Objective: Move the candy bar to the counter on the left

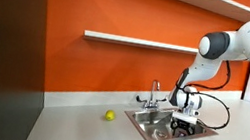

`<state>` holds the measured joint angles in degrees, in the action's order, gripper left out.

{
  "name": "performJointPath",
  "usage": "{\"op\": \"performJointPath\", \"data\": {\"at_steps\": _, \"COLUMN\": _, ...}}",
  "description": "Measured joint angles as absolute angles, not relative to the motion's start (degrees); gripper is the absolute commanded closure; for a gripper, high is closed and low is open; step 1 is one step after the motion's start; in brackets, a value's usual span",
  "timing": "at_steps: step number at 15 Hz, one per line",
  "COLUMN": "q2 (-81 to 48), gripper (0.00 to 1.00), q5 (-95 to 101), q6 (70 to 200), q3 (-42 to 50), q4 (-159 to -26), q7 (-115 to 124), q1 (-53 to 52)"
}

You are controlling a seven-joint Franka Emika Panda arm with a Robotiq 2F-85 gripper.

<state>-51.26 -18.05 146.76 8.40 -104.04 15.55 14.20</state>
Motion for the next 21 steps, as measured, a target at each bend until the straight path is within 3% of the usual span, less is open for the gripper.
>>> {"op": "performJointPath", "data": {"at_steps": 6, "q2": -51.6, "gripper": 0.82, "q5": -18.0, "q6": 146.4, "q3": 8.4, "q4": -103.3, "q7": 15.5, "q1": 14.2}}
{"op": "performJointPath", "data": {"at_steps": 8, "q2": -51.7, "gripper": 0.92, "q5": -18.0, "q6": 146.1, "q3": 8.4, "q4": -102.9, "q7": 15.5, "q1": 14.2}}
{"op": "performJointPath", "data": {"at_steps": 21, "q2": -52.0, "gripper": 0.93, "q5": -17.5, "q6": 142.7, "q3": 8.7, "q4": -99.8, "q7": 15.5, "q1": 13.8}}
